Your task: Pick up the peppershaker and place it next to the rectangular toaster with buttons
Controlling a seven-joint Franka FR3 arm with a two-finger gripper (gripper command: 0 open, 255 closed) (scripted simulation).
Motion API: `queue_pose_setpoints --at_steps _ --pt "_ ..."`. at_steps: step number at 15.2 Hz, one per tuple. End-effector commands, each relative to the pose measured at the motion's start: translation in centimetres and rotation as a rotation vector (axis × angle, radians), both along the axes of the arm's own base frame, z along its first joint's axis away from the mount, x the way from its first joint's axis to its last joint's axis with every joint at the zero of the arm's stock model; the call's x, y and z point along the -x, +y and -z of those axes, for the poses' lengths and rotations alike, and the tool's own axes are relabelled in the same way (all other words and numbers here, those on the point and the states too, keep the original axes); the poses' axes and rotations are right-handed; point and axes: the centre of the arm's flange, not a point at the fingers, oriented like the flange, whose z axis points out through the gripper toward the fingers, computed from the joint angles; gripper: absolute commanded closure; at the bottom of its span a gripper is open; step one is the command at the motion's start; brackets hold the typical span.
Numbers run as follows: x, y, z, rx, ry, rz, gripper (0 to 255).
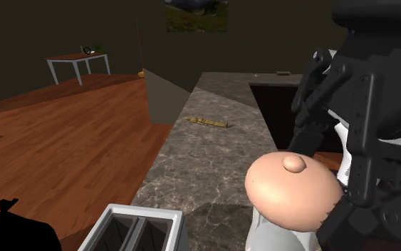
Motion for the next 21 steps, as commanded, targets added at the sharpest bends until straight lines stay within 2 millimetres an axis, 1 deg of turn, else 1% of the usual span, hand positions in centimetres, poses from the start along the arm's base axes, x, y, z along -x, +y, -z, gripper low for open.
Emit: queue_pose_setpoints --at_steps 1,21 --pt "0.5 0.6 0.9 -0.001 -0.001 0.002 255" --pt "0.5 0.6 11.4 -0.001 -0.001 0.002 255"
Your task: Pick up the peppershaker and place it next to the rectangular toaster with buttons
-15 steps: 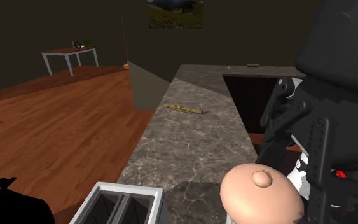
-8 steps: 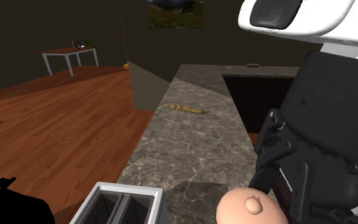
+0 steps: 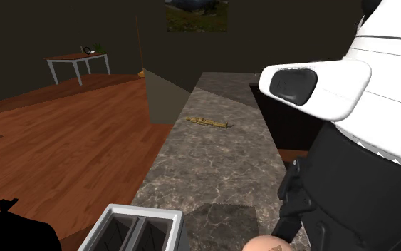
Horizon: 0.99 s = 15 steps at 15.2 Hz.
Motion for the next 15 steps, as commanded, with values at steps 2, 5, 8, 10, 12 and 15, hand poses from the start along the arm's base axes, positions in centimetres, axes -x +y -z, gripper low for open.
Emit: queue_pose_setpoints --at_steps 2,5,8,10,12,15 --pt "-0.1 0.0 1.6 -0.001 0.000 0.000 255" --pt "-0.1 0.0 3.1 -0.001 0.000 0.000 255" --pt "-0.1 0.0 4.7 -0.001 0.000 0.000 255" --pt "-0.1 0.0 5.8 -0.001 0.000 0.000 255" --pt "-0.1 0.0 6.8 -0.001 0.000 0.000 255" --pt "-0.1 0.0 8.4 -0.001 0.000 0.000 255"
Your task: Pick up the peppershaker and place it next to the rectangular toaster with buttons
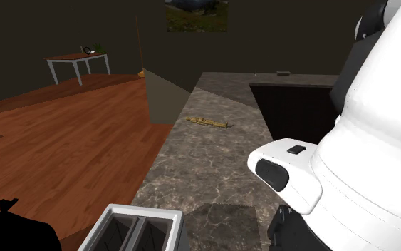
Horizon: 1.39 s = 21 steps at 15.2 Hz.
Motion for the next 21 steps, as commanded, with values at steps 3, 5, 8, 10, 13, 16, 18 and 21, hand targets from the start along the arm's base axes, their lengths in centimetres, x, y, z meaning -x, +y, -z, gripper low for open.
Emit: queue_pose_setpoints --at_steps 3,5,8,10,13,16,18,21 --pt "-0.1 0.0 2.3 -0.001 0.000 0.000 255" --pt "-0.1 0.0 3.3 -0.001 0.000 0.000 255" --pt "-0.1 0.0 4.9 -0.001 0.000 0.000 255" --pt "-0.1 0.0 6.0 -0.001 0.000 0.000 255" --pt "-0.1 0.0 7.7 -0.001 0.000 0.000 255" --pt "-0.1 0.0 7.7 -0.001 0.000 0.000 255" --pt "-0.1 0.0 7.7 -0.001 0.000 0.000 255" --pt "-0.1 0.0 7.7 -0.001 0.000 0.000 255"
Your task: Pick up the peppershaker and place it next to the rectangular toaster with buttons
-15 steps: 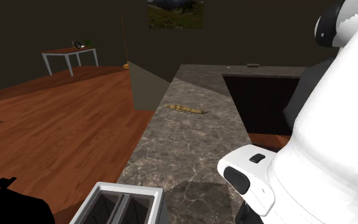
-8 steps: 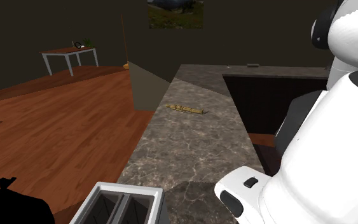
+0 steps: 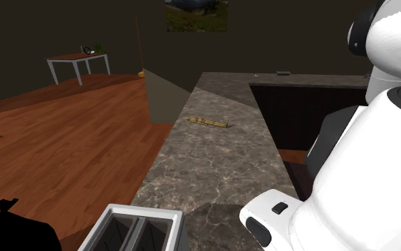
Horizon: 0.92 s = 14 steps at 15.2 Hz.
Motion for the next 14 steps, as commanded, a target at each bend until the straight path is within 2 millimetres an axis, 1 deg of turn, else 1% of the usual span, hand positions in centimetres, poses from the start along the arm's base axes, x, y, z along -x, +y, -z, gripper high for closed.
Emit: queue_pose_setpoints --at_steps 1,6,9,10,14 --pt "0.0 0.0 0.0 0.000 0.000 0.000 0" --pt "0.0 0.0 0.0 0.000 0.000 0.000 0" --pt "0.6 -0.1 -3.9 0.000 0.000 0.000 0" --pt "0.8 -0.1 -4.9 0.000 0.000 0.000 0" --pt "0.8 -0.1 -4.9 0.000 0.000 0.000 0"
